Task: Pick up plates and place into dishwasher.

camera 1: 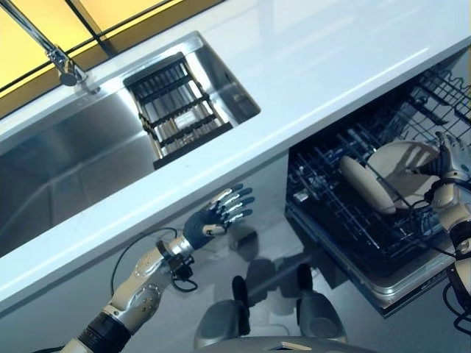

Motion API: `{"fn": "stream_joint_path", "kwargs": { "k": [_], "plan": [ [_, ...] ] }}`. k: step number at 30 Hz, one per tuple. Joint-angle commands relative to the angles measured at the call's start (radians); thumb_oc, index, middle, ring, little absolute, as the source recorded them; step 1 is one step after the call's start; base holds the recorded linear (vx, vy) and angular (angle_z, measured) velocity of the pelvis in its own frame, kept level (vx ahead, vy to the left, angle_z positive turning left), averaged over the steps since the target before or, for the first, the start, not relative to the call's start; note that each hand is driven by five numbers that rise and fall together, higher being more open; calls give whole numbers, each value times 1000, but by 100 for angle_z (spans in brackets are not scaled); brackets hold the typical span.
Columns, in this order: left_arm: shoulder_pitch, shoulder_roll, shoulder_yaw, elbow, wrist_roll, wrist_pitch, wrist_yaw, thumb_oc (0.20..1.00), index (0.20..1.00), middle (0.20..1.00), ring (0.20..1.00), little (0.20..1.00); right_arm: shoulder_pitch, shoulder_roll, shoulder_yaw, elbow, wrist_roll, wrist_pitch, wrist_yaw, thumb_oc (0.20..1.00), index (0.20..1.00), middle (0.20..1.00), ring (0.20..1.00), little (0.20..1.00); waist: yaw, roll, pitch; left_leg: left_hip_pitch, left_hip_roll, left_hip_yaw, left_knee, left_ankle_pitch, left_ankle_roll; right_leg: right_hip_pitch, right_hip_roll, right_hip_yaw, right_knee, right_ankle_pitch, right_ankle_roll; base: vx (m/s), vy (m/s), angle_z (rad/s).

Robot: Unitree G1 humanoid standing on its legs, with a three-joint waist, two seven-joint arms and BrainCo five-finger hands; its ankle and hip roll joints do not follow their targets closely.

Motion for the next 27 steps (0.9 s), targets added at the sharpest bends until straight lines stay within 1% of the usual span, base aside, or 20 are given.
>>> {"fn": "stream_joint_path", "kwargs": {
  "k": [1,3,6,10,13,14,16,18,21,22,24,27],
  "plan": [
    [60,-34,26,-38,-52,-56,-7,1000,1000,1000,1000,1000,32,-32,-30,-87,53,-62,-105,1000,1000,1000,1000,1000,-9,-29,-73,-73,-12,-24,114,-41,56,3,1,-5,109,-101,-16,68,44,-6],
    [76,-36,36,-39,-47,-55,0,1000,1000,1000,1000,1000,69,-29,-54,-141,58,-67,-128,1000,1000,1000,1000,1000,-13,-37,-84,-59,-12,-20,107,-44,57,12,2,-2,105,-100,-14,65,36,-5],
    [120,-50,78,-39,-20,-39,20,1000,1000,1000,1000,1000,183,-15,-119,-317,68,-57,-180,1000,1000,1000,1000,1000,-29,-57,-116,-20,-9,-4,86,-52,60,36,4,5,90,-98,-9,92,43,-6],
    [158,-62,113,-23,12,-20,38,1000,1000,1000,1000,1000,317,11,-223,-453,94,-79,-221,1000,1000,1000,1000,1000,-43,-79,-150,18,-9,14,65,-62,66,61,6,10,71,-94,-2,52,33,-2],
    [176,-66,130,-17,42,-15,59,1000,1000,1000,1000,1000,398,42,-309,-516,151,-99,-231,1000,1000,1000,1000,1000,-49,-94,-162,36,-9,23,51,-65,70,72,8,13,62,-91,3,-1,7,-1],
    [181,-70,137,-8,51,-17,62,1000,1000,1000,1000,1000,430,65,-349,-541,201,-106,-229,1000,1000,1000,1000,1000,-54,-100,-167,44,-10,27,44,-66,72,75,8,14,60,-89,6,0,0,0],
    [186,-76,144,12,72,-21,65,1000,1000,1000,1000,1000,471,111,-398,-561,271,-90,-222,1000,1000,1000,1000,1000,-61,-111,-174,56,-12,33,33,-69,76,78,8,17,59,-87,10,0,0,0],
    [186,-81,150,38,104,-29,64,1000,1000,1000,1000,1000,497,155,-440,-563,344,-88,-224,1000,1000,1000,1000,1000,-67,-118,-178,66,-14,40,28,-73,81,79,9,21,60,-83,13,-2,1,-3],
    [191,-86,146,68,129,-13,51,1000,1000,1000,1000,1000,515,198,-477,-568,430,-61,-217,1000,1000,1000,1000,1000,-72,-124,-180,78,-22,44,23,-78,91,83,10,29,56,-78,17,-10,7,-17],
    [190,-89,142,78,135,-6,48,1000,1000,1000,1000,1000,517,209,-482,-568,463,-64,-217,1000,1000,1000,1000,1000,-72,-124,-180,79,-24,44,22,-79,93,83,10,31,57,-77,17,-27,15,-4],
    [187,-95,131,108,157,6,43,1000,1000,1000,1000,1000,527,240,-504,-571,524,-73,-183,1000,1000,1000,1000,1000,-74,-126,-181,81,-28,44,23,-83,98,81,11,33,60,-75,19,-34,7,-1],
    [184,-112,121,165,204,22,44,1000,1000,1000,1000,1000,554,285,-501,-572,588,-97,-148,1000,1000,1000,1000,1000,-81,-129,-181,84,-32,52,25,-87,104,73,11,36,65,-70,23,-11,0,-1]
  ]
}}
